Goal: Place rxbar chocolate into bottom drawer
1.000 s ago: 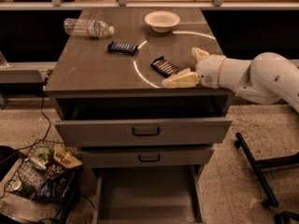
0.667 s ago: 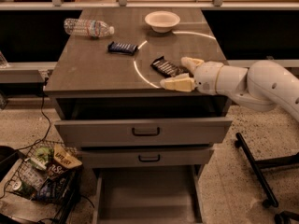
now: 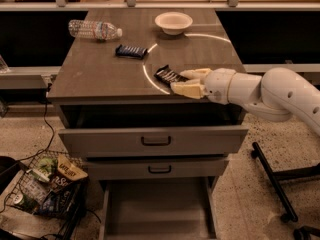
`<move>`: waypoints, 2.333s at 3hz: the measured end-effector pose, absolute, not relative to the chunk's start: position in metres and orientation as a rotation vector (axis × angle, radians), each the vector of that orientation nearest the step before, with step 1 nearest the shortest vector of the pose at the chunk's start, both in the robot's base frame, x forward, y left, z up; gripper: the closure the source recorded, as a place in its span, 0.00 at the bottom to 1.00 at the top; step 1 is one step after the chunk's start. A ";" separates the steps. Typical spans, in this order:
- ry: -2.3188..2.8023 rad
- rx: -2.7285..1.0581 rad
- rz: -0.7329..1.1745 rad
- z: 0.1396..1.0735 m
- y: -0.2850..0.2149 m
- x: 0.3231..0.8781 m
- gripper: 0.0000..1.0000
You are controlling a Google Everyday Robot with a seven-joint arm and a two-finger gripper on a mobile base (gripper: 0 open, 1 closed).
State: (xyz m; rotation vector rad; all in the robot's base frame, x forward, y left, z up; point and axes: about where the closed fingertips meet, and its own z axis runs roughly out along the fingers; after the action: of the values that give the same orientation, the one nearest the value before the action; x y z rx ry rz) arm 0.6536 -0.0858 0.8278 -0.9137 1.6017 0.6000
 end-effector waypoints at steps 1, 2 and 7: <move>1.602 -0.914 0.600 0.828 -0.086 0.653 1.00; 1.602 -0.914 0.600 0.828 -0.086 0.653 1.00; 1.601 -0.914 0.600 0.828 -0.086 0.653 1.00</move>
Offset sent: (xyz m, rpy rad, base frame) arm -0.0003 0.0000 0.0003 0.0000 0.0000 0.0000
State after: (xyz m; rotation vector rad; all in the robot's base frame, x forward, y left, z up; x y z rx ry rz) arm 0.6532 -0.0857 0.8283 -0.9144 1.6013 0.6001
